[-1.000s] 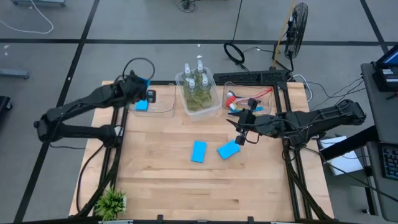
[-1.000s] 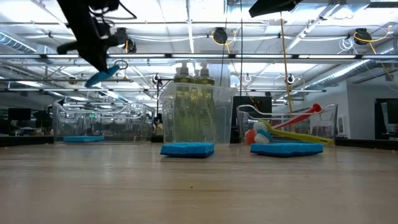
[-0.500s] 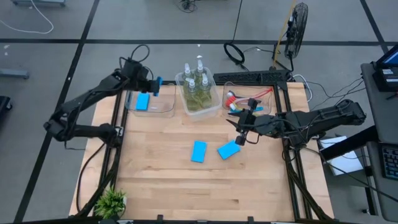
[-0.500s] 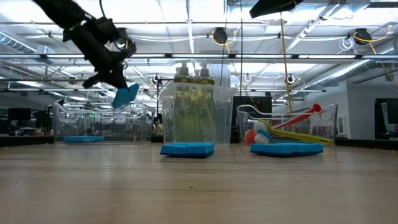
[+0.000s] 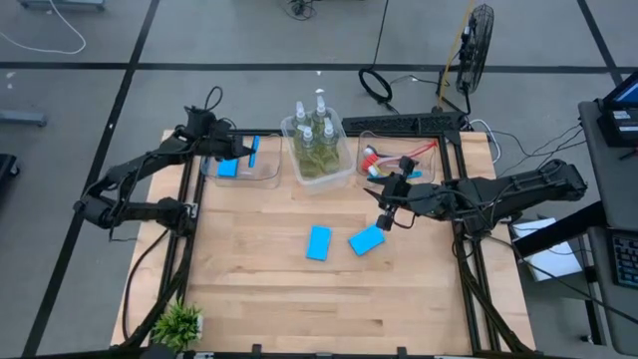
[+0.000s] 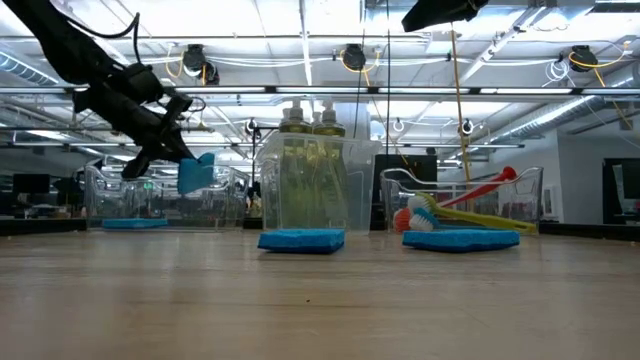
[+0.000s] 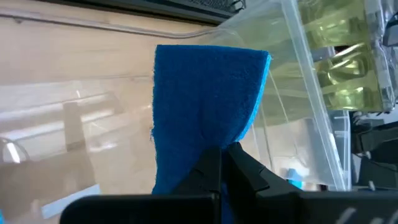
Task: Pick & Place Kitchen Sink Supplies
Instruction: Put the blue sponge into the left transparent bin
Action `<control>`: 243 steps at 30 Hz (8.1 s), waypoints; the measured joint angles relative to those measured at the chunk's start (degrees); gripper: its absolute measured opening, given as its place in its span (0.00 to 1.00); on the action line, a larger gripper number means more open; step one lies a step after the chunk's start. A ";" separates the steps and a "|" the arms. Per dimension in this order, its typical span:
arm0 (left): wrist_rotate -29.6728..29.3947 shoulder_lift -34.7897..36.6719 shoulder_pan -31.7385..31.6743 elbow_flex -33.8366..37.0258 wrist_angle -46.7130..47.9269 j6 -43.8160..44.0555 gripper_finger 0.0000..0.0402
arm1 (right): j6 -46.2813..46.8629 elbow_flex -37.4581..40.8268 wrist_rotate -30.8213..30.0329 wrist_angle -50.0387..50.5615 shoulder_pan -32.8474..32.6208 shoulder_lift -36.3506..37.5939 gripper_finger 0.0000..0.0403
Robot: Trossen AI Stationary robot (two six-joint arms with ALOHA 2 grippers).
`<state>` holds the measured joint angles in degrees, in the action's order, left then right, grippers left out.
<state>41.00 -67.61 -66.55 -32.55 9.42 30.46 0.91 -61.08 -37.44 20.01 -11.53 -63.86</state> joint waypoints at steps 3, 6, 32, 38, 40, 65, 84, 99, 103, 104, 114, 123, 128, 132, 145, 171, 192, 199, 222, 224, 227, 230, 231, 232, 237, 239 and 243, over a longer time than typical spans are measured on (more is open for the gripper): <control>0.54 0.00 -0.65 0.15 0.44 -0.23 0.01 | 0.05 0.00 -0.04 0.02 0.34 0.00 0.25; -0.64 0.02 -0.51 0.15 2.14 -1.37 0.01 | 0.96 0.00 -0.02 0.01 0.67 0.00 0.25; -12.48 0.02 0.42 0.15 9.22 -8.77 0.18 | 1.42 0.00 0.18 0.02 1.81 0.00 0.25; -12.83 0.02 0.42 0.15 9.40 -10.38 0.18 | 1.42 0.00 0.18 0.02 1.79 -0.01 0.25; -13.13 0.02 0.42 0.15 9.94 -11.54 0.20 | 1.42 0.00 0.19 0.02 1.79 0.00 0.25; -18.10 0.02 0.62 0.15 10.96 -12.26 0.62 | 1.42 0.00 0.20 0.02 1.81 0.00 0.25; -29.92 0.02 7.56 0.12 11.65 -19.32 0.27 | 1.42 0.00 0.14 0.00 1.81 0.00 0.25; -32.01 0.02 7.55 0.12 11.42 -19.63 0.23 | 1.44 0.00 0.09 -0.02 1.80 0.00 0.25; -31.82 0.02 7.55 0.12 11.40 -19.45 0.23 | 1.44 0.00 0.07 -0.02 1.79 0.00 0.25; -31.46 0.02 7.57 0.12 11.40 -19.35 0.23 | 1.44 0.00 0.07 -0.02 1.79 0.00 0.25; -28.28 0.02 7.55 -4.20 11.94 -16.21 0.23 | 1.44 0.00 0.05 -0.02 1.79 0.00 0.25; -9.49 2.63 15.03 -14.49 15.31 -8.67 0.23 | 1.46 -0.02 0.16 0.36 1.81 0.00 0.25; -11.61 9.41 24.88 -17.10 25.54 -5.35 0.23 | 1.69 -0.02 0.17 4.22 1.79 0.00 0.25; -17.44 15.88 34.70 -17.17 28.84 4.92 0.23 | 1.65 -0.02 0.07 6.42 1.81 0.00 0.25; -45.89 7.44 69.60 -17.19 10.74 24.39 0.23 | 1.66 -0.02 6.00 6.82 5.60 0.00 0.25; -49.68 -33.93 77.39 -35.85 15.70 33.54 0.23 | 4.09 3.28 15.45 17.58 6.71 14.55 0.25; -58.23 -36.37 77.45 -36.20 16.63 47.67 0.23 | 9.72 28.64 36.22 -0.27 6.66 45.25 0.25; -55.83 -37.14 75.06 -36.18 19.35 48.72 0.23 | 9.99 28.74 36.12 -0.46 6.66 45.48 0.25; -45.96 -41.07 74.45 -36.12 13.89 49.87 0.24 | 9.99 28.74 36.05 -0.04 6.66 45.48 0.25; -45.71 -41.07 74.38 -36.12 13.93 50.63 0.26 | 9.99 28.74 36.05 -0.02 6.66 45.48 0.25; -45.58 -40.63 74.20 -36.12 14.20 51.08 0.33 | 9.99 28.74 36.05 -0.03 6.66 45.48 0.25; -45.47 -40.14 73.66 -36.14 14.32 50.89 0.41 | 9.99 28.74 36.05 -0.04 6.66 45.48 0.25; -45.47 -39.92 73.44 -36.13 14.53 50.62 0.44 | 9.99 28.74 36.05 0.00 6.66 45.48 0.25; -45.48 -39.65 73.23 -36.07 15.04 49.81 0.47 | 9.99 28.74 36.05 0.02 6.66 45.48 0.25; -45.47 -39.30 72.24 -36.14 18.11 47.85 0.56 | 9.99 28.74 36.05 0.01 6.66 45.47 0.25; -45.49 -39.77 72.20 -36.03 19.45 47.85 0.57 | 9.99 28.74 36.05 0.04 6.66 45.48 0.25; -45.52 -40.13 72.28 -36.05 19.44 47.74 0.57 | 9.99 28.74 36.05 0.00 6.69 45.48 0.25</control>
<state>-4.52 -107.74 5.73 -68.60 28.86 78.20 10.90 -32.34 -1.39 20.01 -4.84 -18.37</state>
